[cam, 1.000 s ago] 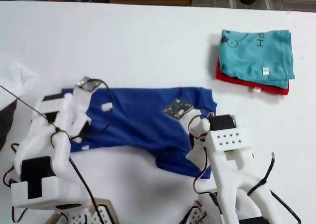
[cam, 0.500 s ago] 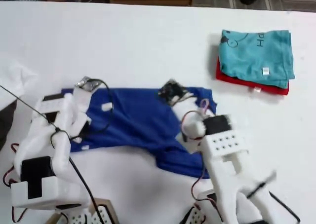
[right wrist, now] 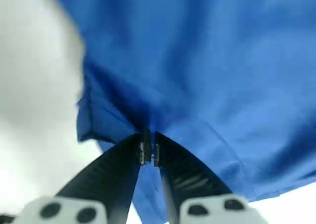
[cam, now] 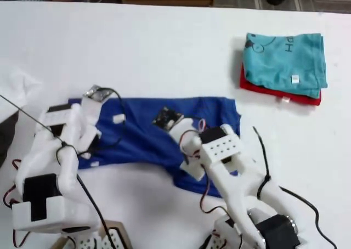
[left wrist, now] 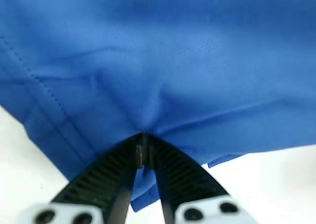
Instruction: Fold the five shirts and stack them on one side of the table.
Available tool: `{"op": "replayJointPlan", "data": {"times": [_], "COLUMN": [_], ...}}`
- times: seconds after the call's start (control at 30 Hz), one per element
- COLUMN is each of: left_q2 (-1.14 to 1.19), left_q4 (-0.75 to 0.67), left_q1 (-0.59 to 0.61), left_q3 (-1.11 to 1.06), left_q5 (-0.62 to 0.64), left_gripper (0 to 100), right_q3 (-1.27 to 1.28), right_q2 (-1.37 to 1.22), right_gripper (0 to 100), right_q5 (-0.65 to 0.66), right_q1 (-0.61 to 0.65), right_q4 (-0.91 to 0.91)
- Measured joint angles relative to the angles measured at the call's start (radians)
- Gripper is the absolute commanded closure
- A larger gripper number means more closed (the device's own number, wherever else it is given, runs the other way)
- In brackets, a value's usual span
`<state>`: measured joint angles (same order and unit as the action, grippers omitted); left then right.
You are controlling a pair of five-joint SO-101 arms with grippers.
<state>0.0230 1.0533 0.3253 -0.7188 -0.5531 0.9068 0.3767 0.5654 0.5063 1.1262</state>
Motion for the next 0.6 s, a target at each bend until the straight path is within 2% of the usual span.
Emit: {"op": "replayJointPlan", "data": {"times": [0.2, 0.27, 0.4, 0.6], "left_q2": [0.000, 0.000, 0.000, 0.000], "left_q4": [0.000, 0.000, 0.000, 0.000], "left_q1": [0.000, 0.000, 0.000, 0.000], "left_q3": [0.000, 0.000, 0.000, 0.000], "left_q5": [0.000, 0.000, 0.000, 0.000], "left_gripper": [97, 97, 97, 97], "right_q3": [0.002, 0.003, 0.011, 0.126], "right_q2": [0.161, 0.222, 0.316, 0.305], "right_gripper": [97.9, 97.9, 97.9, 97.9], "right_q5": [0.006, 0.034, 0.052, 0.083], "right_q1": [0.120, 0.126, 0.057, -0.064], "right_q4": [0.130, 0.153, 0.129, -0.012]}}
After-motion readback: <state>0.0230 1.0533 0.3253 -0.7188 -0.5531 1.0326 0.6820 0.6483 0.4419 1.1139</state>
